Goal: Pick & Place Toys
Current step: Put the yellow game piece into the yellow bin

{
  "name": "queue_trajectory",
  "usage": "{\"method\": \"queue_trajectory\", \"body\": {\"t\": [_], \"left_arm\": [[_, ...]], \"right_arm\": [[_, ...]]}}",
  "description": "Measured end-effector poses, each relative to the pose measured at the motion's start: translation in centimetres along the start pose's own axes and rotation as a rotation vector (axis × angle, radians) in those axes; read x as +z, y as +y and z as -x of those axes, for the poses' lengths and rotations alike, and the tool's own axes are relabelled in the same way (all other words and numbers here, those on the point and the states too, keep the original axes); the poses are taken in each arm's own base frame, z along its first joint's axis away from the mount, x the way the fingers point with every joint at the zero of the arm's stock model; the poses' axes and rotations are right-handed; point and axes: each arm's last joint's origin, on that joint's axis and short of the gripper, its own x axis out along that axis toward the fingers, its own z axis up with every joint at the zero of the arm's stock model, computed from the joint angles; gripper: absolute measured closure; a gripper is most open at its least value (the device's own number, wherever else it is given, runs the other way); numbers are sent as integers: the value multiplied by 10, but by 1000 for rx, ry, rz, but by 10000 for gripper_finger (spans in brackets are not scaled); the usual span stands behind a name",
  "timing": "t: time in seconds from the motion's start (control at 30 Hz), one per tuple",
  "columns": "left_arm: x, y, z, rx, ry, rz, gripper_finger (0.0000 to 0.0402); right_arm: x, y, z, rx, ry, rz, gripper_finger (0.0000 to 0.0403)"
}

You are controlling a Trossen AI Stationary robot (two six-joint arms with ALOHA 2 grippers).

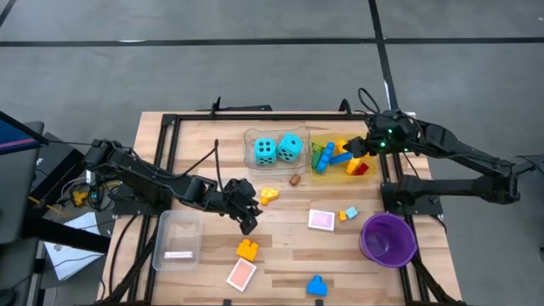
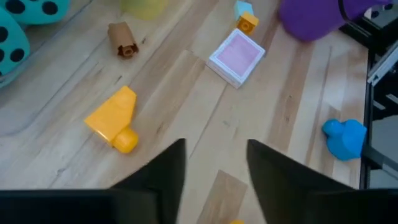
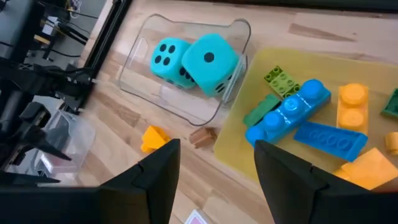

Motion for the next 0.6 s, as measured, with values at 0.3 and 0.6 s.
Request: {"method": "queue_trajectory", "body": {"t": [0.3, 0.6], "left_arm": [[0, 12, -41, 88, 12, 45, 67], [-18, 26, -97, 252, 37, -142, 52]], "right_arm": [[-2, 2, 1, -1, -4, 14, 204], [-2, 1, 1, 1, -2, 38, 204]]}}
